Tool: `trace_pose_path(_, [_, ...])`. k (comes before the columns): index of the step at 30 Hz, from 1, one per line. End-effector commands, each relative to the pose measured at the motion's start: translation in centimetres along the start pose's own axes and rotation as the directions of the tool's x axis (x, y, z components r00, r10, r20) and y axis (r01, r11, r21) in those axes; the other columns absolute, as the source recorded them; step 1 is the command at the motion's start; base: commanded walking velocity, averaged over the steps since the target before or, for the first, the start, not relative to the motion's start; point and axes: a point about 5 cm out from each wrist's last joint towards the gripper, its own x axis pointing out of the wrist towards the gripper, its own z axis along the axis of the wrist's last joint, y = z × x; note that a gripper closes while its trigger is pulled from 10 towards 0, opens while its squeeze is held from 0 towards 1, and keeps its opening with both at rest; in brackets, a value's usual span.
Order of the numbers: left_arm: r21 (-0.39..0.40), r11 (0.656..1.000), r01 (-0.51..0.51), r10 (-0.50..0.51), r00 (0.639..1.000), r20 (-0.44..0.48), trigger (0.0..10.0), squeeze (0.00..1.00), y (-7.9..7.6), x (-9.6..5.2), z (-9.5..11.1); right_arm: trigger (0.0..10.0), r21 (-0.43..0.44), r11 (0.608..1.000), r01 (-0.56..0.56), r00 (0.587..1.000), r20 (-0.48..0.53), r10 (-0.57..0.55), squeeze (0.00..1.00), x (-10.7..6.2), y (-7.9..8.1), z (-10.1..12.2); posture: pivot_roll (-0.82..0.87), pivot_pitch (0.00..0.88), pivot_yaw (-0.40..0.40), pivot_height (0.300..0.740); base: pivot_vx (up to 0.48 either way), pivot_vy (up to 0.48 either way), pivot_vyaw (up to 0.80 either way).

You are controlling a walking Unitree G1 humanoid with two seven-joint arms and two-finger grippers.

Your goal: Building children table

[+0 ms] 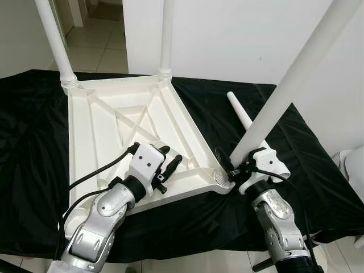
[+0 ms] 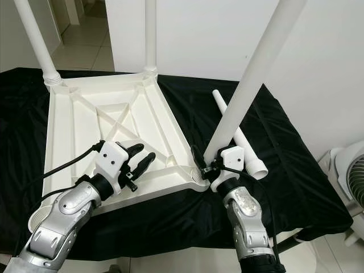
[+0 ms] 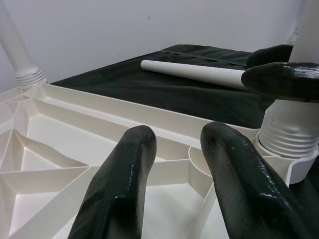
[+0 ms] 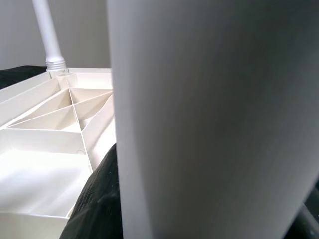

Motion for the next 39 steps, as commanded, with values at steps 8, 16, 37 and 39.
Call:
trace_pose_path(8, [-0.002, 0.997, 0.074, -0.074, 0.997, 0.002, 10.0, 0.0, -0.6, 0.0, 0.3, 10.0, 0.064, 0.987, 0.146, 0.955, -0.268, -0.124, 0.0, -1.6, -1.7, -4.3, 0.12, 0.036, -0.031, 0.74, 0.0, 0.0, 0.0])
trace_pose_path(16, [-0.005, 0.997, 0.074, -0.074, 0.997, 0.0, 10.0, 0.0, -0.6, -0.2, 0.3, 10.0, -0.036, 0.996, 0.087, 0.965, -0.246, -0.093, 0.0, -0.8, -1.3, -3.6, 0.13, 0.039, -0.031, 0.74, 0.0, 0.0, 0.0])
trace_pose_path(37, [-0.016, 0.997, 0.072, -0.072, 0.997, -0.008, 10.0, 0.0, -0.8, -0.4, 0.3, 10.0, -0.115, 0.993, -0.021, 0.978, -0.209, -0.004, 0.0, 0.3, -0.7, -2.0, 0.13, 0.047, -0.031, 0.74, 0.0, 0.0, 0.0])
trace_pose_path(39, [-0.017, 0.997, 0.073, -0.073, 0.997, -0.008, 10.0, 0.0, -0.8, -0.4, 0.3, 10.0, -0.14, 0.99, -0.027, 0.982, -0.19, 0.0, 0.0, 0.3, -0.7, -1.8, 0.13, 0.047, -0.031, 0.74, 0.0, 0.0, 0.0])
